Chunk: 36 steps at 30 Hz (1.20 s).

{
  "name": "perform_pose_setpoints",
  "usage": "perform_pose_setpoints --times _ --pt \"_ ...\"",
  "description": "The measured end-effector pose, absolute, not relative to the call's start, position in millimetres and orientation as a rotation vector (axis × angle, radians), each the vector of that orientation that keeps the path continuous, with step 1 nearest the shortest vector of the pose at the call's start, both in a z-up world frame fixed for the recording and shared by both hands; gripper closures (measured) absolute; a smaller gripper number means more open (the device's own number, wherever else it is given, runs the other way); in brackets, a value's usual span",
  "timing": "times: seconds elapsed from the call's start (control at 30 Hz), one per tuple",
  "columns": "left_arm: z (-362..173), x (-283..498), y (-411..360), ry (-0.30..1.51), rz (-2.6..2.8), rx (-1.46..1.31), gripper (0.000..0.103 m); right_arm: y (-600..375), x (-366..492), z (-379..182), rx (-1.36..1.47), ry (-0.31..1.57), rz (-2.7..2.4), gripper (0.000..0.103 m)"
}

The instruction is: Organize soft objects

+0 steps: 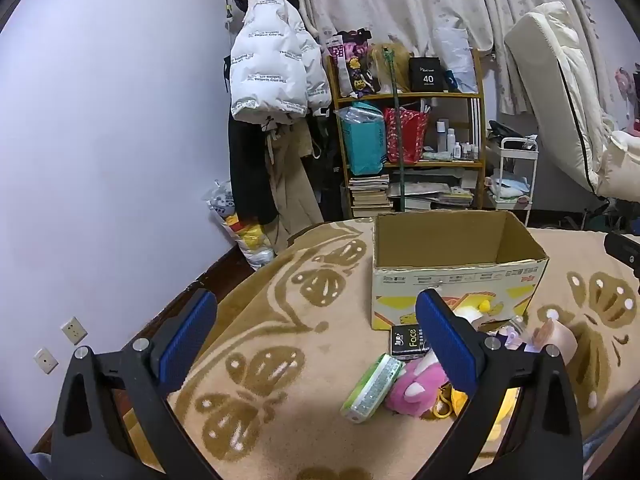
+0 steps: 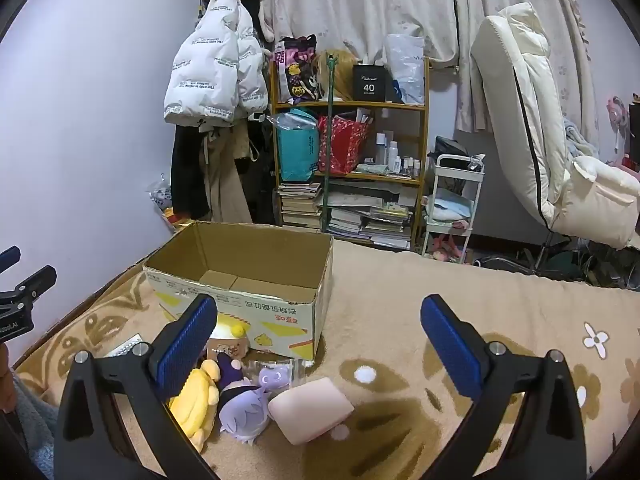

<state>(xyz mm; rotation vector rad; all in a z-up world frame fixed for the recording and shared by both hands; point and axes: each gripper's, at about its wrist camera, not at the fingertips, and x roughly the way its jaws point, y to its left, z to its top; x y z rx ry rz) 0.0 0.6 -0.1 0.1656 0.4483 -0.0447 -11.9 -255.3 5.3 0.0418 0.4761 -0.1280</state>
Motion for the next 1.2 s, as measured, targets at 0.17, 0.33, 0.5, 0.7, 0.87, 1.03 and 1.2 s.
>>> perform_pose_setpoints --times 0.17,0.33,0.5,0.7,0.87,1.03,1.2 --pt "0.2 -2.0 1.8 0.439 -0.043 0.165 0.004 -255.4 -11.4 3.3 0.045 0.486 -0.127 0.0" --pt "-0.1 0.3 -1.0 0.449 -0.045 0.169 0.004 -255.7 -11.2 2.2 0.047 0.489 -0.126 0.0" --pt "0.2 0.1 -1.1 0.448 -0.044 0.171 0.004 -255.7 -11.4 2.4 0.047 0.489 -0.127 0.0" --pt "0.4 0.9 -0.8 0.447 -0.043 0.176 0.004 -256.0 -11.6 2.7 0.048 0.489 -0.126 0.0" --pt "-2.1 0.8 -0.2 0.447 -0.041 0.176 0.004 -256.1 -11.7 2.8 0.051 0.488 -0.126 0.0" --pt "-2.3 0.5 -0.6 0.445 -0.041 0.179 0.004 -255.9 -11.8 2.7 0.048 0.488 -0.126 0.0" --pt "-2.4 0.6 2.2 0.443 -0.04 0.179 0.004 -256.0 -11.7 1.9 0.051 0.489 -0.126 0.0"
